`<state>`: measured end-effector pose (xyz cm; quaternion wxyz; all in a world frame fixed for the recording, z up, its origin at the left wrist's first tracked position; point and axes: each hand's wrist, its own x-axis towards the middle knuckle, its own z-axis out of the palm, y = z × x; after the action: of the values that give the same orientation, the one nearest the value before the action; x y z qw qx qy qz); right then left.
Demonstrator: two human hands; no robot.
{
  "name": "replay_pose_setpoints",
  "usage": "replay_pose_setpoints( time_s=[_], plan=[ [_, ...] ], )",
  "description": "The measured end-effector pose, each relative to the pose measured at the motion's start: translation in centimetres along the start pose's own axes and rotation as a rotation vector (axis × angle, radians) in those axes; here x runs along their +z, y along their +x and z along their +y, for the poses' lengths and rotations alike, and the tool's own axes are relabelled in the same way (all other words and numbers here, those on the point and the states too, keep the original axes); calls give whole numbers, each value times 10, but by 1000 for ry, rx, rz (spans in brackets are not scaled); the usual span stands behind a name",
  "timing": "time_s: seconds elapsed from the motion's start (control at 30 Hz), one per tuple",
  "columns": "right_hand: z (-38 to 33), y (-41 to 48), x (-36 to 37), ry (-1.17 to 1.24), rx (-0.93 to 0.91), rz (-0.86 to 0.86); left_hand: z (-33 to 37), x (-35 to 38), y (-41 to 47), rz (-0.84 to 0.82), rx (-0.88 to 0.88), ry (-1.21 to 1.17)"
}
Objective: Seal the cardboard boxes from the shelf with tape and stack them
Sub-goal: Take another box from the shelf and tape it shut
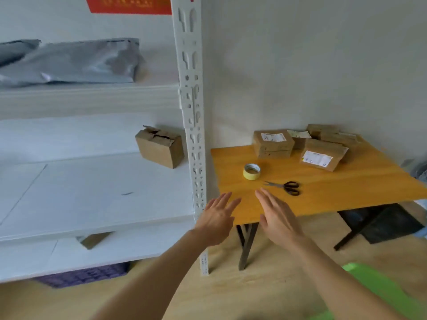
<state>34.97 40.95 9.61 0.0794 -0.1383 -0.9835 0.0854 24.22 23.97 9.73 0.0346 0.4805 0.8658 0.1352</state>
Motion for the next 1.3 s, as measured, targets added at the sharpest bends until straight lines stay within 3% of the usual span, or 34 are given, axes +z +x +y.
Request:
replay_pose_setpoints(
  time_s=[0.27,0.57,0.87,1.03,1.3],
  plan=[
    [-117,-46,30,106,-121,-37,-69,-22,-119,34,-164,50],
    [-226,29,61,79,-160,-51,-209,-73,-154,30,-241,124],
    [-290,130,85,71,1,-58,-355,-133,-108,-30,-154,232],
    [-287,185,87,47,57,-62,-401,-146,-59,-66,-116,266],
    [-251,298,115,17,-2,-8,-457,-132,61,-38,-86,271]
  ],
)
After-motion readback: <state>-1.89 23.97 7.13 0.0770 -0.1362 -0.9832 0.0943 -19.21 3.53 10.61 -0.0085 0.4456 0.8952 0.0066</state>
